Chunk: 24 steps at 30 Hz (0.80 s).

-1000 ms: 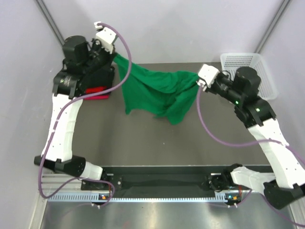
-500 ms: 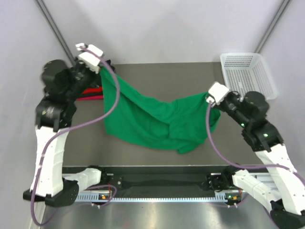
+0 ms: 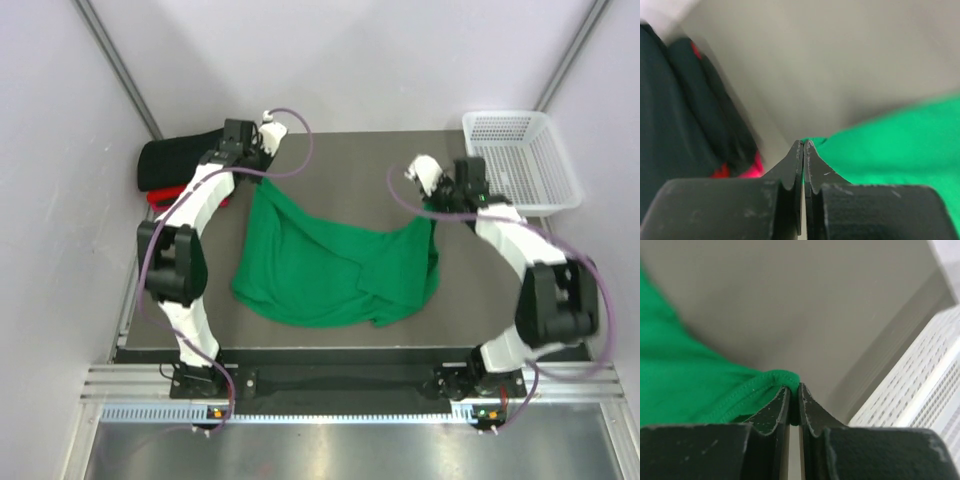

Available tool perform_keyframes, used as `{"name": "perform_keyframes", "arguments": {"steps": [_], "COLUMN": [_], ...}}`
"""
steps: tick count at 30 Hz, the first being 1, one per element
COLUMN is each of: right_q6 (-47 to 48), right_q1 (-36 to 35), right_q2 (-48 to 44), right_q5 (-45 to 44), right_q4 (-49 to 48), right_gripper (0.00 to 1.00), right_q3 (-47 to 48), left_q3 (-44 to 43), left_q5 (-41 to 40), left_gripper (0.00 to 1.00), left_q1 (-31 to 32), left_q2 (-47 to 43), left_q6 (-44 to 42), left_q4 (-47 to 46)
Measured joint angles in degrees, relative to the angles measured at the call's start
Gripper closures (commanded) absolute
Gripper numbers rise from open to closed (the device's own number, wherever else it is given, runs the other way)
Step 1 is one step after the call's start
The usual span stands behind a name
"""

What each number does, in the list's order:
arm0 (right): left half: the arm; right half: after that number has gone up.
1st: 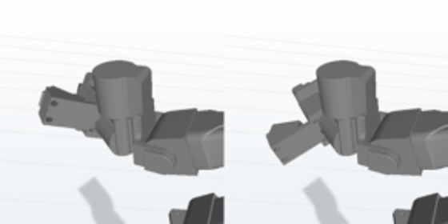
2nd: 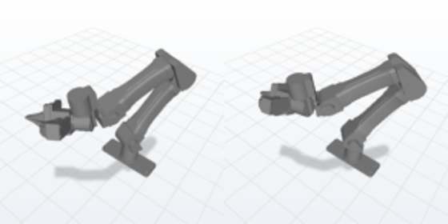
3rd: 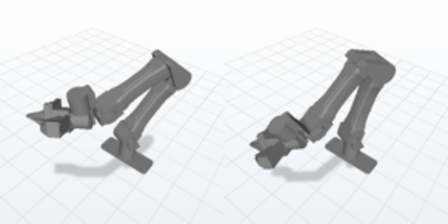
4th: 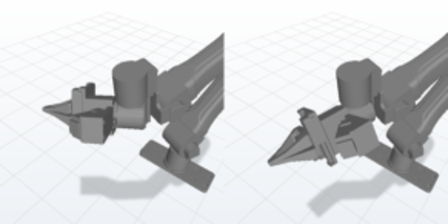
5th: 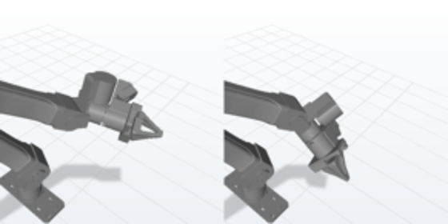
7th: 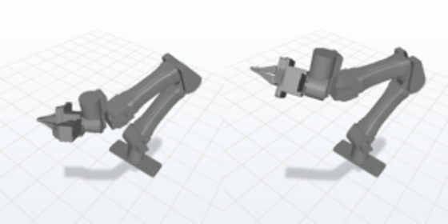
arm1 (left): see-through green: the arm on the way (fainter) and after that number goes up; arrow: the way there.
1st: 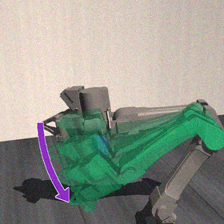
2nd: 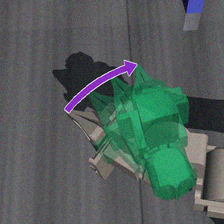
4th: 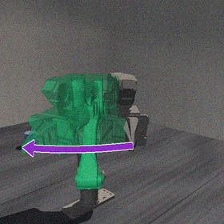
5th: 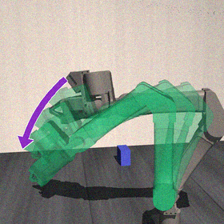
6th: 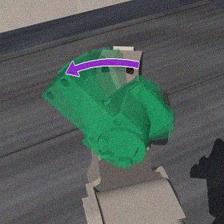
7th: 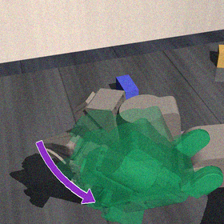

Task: Fold and stack the t-shirts
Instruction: Flatten the tshirt out

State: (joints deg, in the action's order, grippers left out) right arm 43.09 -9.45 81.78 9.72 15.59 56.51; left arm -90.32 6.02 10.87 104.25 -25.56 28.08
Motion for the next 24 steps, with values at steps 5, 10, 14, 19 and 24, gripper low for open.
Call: {"name": "perform_keyframes", "arguments": {"steps": [5,10,14,19,24], "right_q6": [-1.0,4.7,17.9,36.0,51.1], "right_q1": [2.4,7.3,12.6,11.8,9.0], "right_q2": [19.3,23.3,14.4,7.9,6.3], "right_q5": [3.3,9.4,12.8,17.1,19.1], "right_q4": [0.7,8.1,15.8,28.8,33.8], "right_gripper": [0.48,0.49,0.52,0.64,0.66], "right_q3": [21.7,30.3,22.5,16.2,5.0], "left_q3": [-8.0,-8.7,-8.7,-8.5,-7.0], "left_q5": [-2.8,-3.4,-3.3,-3.5,-4.6], "left_gripper": [1.00,1.00,1.00,1.00,1.00], "left_q1": [0.3,2.4,4.2,4.9,4.9], "left_q2": [8.8,9.9,9.9,9.9,9.9], "left_q6": [-0.5,-1.2,-1.1,-1.0,-1.0], "left_q4": [-5.2,-6.5,-6.7,-6.8,-7.2]}}
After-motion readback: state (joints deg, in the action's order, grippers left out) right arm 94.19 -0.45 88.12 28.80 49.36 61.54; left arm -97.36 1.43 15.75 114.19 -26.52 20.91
